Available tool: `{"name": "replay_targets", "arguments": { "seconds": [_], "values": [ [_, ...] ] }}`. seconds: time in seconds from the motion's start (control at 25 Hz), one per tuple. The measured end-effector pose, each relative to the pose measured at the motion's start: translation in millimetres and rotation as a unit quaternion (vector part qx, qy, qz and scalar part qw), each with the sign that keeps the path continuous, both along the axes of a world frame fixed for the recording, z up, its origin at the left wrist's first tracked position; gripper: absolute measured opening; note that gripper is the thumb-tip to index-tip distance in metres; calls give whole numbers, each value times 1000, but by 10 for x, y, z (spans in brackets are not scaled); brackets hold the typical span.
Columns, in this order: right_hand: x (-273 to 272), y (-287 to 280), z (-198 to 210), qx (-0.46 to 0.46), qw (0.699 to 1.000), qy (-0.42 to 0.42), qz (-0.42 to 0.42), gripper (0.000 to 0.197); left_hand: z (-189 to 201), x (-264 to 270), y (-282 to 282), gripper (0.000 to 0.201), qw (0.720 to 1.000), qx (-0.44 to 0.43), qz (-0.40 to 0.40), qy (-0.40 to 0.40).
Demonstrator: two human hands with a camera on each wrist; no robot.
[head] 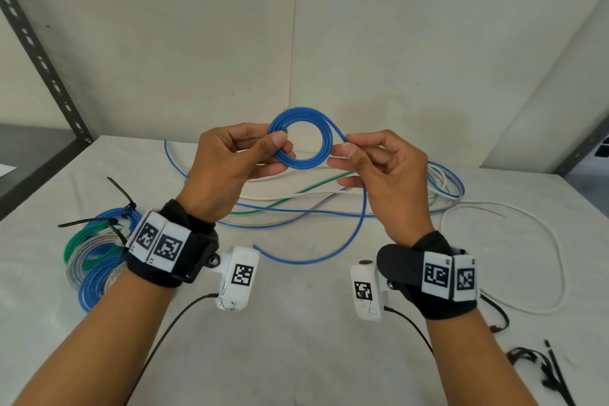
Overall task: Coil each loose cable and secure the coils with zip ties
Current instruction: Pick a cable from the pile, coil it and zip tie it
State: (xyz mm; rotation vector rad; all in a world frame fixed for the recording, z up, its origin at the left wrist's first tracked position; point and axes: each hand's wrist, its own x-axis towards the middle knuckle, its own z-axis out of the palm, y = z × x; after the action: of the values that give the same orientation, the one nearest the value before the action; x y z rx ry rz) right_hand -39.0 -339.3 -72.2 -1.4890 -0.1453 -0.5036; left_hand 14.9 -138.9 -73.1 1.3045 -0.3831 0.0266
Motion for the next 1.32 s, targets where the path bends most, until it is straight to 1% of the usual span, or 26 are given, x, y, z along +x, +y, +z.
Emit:
{"name": "replay_targets", "arguments": {
  "seconds": [0.16,0.36,0.44,0.6,0.72,0.84,1.0,1.2,1.32],
  "values": [
    [1,116,-59,12,999,-26,-26,11,-43,-33,-104,24,999,-44,-5,21],
    [7,189,-142,-9,994,-55,-96,8,-91,-49,-155,26,999,-50,-3,17],
    [6,192,-142,5,994,-58,-92,8,-110,-61,-177,26,998,-52,-9,23],
    [4,198,-119,43,996,-54,-59,14,-139,-75,-218,25,997,-57,-20,38],
    [14,137,-100,31,997,-52,-49,15,-118,-68,-191,27,999,-26,-29,32],
    [27,58,-90,-10,999,-39,-29,15,-83,-26,-85,26,999,47,-16,-12],
    [36,11,-97,-49,998,-32,-2,14,-68,-6,-4,23,993,114,-34,-25],
    [54,-36,-108,-93,995,-27,0,13,-73,23,34,27,992,118,-38,-12],
    [54,-32,-105,-89,996,-30,1,13,-86,27,27,24,994,108,-34,-10]
  ]
}}
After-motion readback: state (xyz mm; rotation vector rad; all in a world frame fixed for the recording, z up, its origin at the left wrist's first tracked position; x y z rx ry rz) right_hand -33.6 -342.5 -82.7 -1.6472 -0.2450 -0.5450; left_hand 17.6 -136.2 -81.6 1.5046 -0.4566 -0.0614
